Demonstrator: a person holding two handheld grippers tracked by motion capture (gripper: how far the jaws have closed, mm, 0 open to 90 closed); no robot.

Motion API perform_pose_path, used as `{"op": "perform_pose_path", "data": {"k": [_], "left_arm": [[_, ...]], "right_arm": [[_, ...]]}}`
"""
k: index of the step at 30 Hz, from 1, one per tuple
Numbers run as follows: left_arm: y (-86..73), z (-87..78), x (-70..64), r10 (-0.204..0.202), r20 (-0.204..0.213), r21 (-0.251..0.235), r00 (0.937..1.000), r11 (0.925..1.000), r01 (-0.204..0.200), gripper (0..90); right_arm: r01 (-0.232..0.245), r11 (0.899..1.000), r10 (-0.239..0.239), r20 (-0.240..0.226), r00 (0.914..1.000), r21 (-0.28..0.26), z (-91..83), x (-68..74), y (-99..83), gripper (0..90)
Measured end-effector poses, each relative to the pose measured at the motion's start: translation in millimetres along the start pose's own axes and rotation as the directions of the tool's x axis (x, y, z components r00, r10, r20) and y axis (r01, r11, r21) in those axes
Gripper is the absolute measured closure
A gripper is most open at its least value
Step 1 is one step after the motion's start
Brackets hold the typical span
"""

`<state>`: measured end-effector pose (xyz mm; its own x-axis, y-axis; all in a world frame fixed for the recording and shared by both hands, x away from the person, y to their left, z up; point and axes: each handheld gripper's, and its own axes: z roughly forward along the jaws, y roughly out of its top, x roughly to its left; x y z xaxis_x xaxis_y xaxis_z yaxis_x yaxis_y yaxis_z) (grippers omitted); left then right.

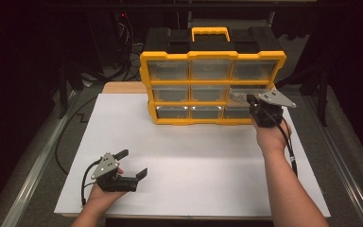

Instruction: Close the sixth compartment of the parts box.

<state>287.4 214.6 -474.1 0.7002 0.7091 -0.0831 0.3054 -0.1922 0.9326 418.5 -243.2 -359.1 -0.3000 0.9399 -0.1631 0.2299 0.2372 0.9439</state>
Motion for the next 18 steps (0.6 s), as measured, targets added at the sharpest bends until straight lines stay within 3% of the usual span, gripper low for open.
{"op": "perform_pose_path", "data": {"k": [18], "left_arm": [[-0.6,0.4,0.3,-0.007,0.006,0.001,1.0,1.0,0.007,1.0]], "right_arm": [[-0.015,0.999,0.015,0.014,0.9998,0.03,21.0,-6.0,8.7,90.0]]}}
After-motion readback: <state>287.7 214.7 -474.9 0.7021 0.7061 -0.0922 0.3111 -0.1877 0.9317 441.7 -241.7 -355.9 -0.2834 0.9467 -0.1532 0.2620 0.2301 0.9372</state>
